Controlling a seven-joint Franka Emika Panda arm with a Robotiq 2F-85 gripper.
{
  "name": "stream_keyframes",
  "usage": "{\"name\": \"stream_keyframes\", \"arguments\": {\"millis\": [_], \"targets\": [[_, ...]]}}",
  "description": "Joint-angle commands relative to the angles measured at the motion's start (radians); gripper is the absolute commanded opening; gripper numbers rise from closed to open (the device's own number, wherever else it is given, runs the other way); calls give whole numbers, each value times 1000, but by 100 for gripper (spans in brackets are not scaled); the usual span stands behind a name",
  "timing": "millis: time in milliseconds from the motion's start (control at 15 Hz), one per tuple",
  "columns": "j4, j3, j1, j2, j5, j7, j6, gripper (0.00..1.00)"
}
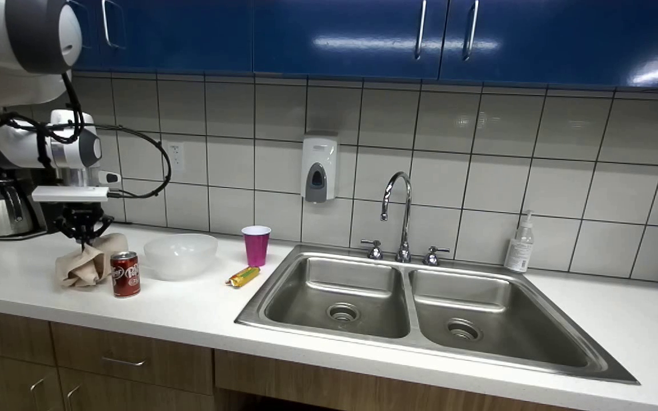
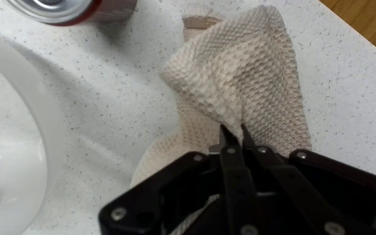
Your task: Put the towel in the bowl
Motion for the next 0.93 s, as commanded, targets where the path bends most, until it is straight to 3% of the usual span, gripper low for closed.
{"name": "stream_keyframes", "arguments": {"millis": [0, 867], "targets": [[-19, 1, -2, -57, 1, -18, 18, 1], [-40, -3, -21, -164, 10, -11, 110, 1]]}}
